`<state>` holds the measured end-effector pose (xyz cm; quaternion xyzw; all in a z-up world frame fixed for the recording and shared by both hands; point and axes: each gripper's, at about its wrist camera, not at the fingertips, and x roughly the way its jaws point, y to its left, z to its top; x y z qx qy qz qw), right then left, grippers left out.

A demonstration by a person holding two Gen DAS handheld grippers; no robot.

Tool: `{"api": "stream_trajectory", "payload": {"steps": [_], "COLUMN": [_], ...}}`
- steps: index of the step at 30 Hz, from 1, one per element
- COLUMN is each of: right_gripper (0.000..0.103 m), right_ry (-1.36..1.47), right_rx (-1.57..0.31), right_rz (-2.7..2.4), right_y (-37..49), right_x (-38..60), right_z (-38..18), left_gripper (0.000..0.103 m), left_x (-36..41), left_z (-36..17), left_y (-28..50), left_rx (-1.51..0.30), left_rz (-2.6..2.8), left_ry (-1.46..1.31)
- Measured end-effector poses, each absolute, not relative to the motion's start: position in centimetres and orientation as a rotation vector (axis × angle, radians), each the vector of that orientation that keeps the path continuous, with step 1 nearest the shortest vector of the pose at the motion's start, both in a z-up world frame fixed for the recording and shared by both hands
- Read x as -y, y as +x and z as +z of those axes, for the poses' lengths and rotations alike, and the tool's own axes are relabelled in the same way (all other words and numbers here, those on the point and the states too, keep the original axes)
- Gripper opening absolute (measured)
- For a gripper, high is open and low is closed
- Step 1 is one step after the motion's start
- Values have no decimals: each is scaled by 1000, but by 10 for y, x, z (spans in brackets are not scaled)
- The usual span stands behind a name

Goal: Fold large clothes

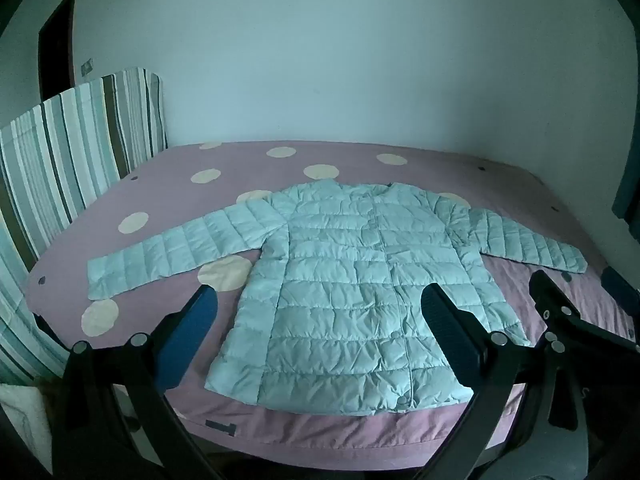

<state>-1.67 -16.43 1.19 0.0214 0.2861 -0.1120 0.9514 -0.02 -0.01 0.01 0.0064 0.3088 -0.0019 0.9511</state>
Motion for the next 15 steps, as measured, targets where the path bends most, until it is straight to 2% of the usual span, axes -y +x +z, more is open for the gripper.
{"api": "stream_trajectory", "payload": {"steps": [15], "right_gripper": [98], "right_ry": [44], "right_rx": [-585], "right_rz": [-227], "right_y": [-16], "right_x": [164], "right_z": [11], "left_gripper": [101], "left_x": [0], "left_z": [0], "left_y": [0], "left_rx": [-630], "left_rz": [-3], "left_ry": [15]}}
